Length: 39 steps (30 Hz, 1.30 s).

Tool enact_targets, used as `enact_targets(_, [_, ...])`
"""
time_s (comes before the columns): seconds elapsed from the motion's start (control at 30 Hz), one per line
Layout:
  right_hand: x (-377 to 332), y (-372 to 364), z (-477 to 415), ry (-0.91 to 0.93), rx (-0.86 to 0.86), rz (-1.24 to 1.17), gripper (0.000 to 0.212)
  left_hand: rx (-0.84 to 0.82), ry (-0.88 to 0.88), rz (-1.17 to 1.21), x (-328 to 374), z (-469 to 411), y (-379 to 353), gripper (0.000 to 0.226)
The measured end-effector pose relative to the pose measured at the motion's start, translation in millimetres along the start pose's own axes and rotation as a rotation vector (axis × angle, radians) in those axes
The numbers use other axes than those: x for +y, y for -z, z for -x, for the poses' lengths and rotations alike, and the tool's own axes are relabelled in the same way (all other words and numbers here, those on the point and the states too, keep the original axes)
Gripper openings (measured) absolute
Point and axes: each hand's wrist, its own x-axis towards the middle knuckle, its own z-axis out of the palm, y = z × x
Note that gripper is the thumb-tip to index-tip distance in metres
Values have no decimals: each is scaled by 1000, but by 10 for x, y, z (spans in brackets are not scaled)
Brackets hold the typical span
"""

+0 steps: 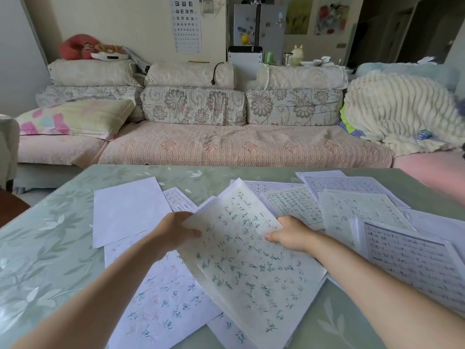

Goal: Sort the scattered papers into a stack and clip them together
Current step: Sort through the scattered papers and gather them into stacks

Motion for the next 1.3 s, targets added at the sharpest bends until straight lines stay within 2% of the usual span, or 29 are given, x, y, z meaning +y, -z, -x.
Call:
enact_targets(0.07, [-24, -14, -12, 20, 2, -27, 32, 27, -18, 18, 16, -24, 74, 36])
enact_targets(0.2, [-78, -16, -40, 76, 10, -85, 81, -32, -27, -11, -10, -35, 264, 41])
enact_targets(0.3, [-144, -54, -63, 120, -26, -103, 76, -59, -7, -94, -28, -27, 441, 44])
enact_targets(0.37, [-176, -138, -77, 146, -88, -63, 63, 32, 1, -157, -58, -29, 571, 45])
enact_targets(0.47, [-197, -304, -74, 126, -170, -5, 57, 111, 10, -238, -148, 8, 687, 43])
enact_targets(0.57, [-308, -371, -16, 162, -73, 16, 78, 114, -9, -227, -187, 54, 747, 46])
enact_targets(0.63, [-405, -376, 6, 216, -48, -94, 89, 144, -48, -172, -160, 111, 792, 40])
enact_targets(0.73, [-551, -398, 33, 229, -120, -241, 74, 165, -133, -48, -126, 189, 808, 43])
enact_targets(0.83, [-640, -432, 97, 207, -142, -340, 20, 252, -166, 97, -129, 183, 721, 38])
enact_targets(0.87, [-630, -427, 104, 192, -139, -375, 11, 285, -139, 198, -145, 144, 687, 43])
enact_targets(0.93, [-577, -399, 106, 150, -102, -481, 17, 268, -26, 441, -152, 96, 623, 50])
enact_targets(0.97, [-546, -382, 94, 130, -77, -530, 16, 189, 31, 518, -161, 78, 585, 46])
enact_targets(1.03, [-510, -347, 65, 95, -35, -604, 31, -29, 102, 541, -135, 90, 467, 31])
enact_targets(1.1, [-488, -308, 73, 79, -56, -638, 23, -118, 98, 506, -61, 118, 288, 19])
enact_targets(1.13, [-486, -290, 92, 84, -95, -625, 16, -84, 100, 494, -22, 103, 209, 18])
enact_targets(1.2, [-461, -248, 95, 83, -144, -573, 21, 28, 109, 476, 39, 32, 98, 23])
enact_targets(1.3, [-331, -177, -11, 36, -2, -469, 27, 41, 120, 517, 79, -92, -18, 20])
